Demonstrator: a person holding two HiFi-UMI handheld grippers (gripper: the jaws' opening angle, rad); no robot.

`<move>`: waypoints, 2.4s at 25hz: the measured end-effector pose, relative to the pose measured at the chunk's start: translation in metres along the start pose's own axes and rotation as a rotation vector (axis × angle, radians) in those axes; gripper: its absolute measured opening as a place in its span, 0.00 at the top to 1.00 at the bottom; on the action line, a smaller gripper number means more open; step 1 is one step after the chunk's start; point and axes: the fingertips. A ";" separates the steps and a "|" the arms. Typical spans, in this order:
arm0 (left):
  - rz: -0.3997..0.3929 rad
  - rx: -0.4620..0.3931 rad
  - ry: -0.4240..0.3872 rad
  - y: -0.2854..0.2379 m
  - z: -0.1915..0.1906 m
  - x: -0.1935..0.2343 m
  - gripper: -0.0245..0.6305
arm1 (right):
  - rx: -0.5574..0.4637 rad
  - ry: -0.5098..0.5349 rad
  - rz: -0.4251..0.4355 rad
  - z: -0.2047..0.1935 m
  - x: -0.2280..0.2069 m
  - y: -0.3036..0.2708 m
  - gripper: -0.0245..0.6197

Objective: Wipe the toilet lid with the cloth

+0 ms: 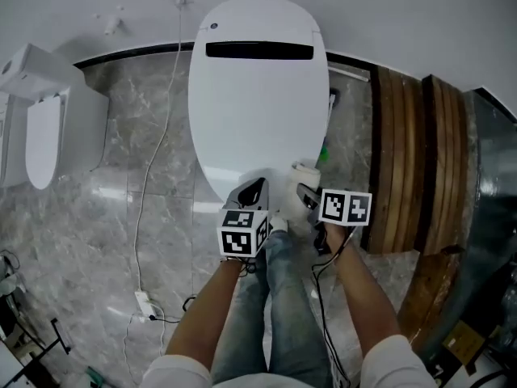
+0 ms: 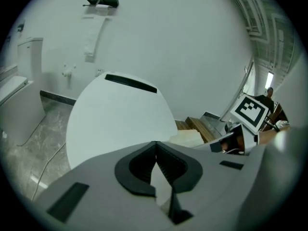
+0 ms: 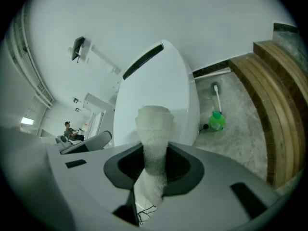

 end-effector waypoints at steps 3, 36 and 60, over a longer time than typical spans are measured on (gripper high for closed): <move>0.034 -0.053 -0.003 0.028 0.017 0.013 0.94 | -0.046 0.018 0.027 0.003 0.021 0.006 0.83; 0.103 -0.483 -0.145 0.285 0.292 -0.091 0.94 | -0.470 0.308 0.098 0.095 0.256 0.233 0.83; 0.108 -0.455 -0.136 0.238 0.295 -0.116 0.94 | -0.521 0.378 0.069 0.125 0.256 0.253 0.83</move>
Point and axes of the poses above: the fingertips, and each gripper's own axes: y backward along the fingers, x to its left, z out of its top, and after that the axes turned 3 degrees about -x, right-handed
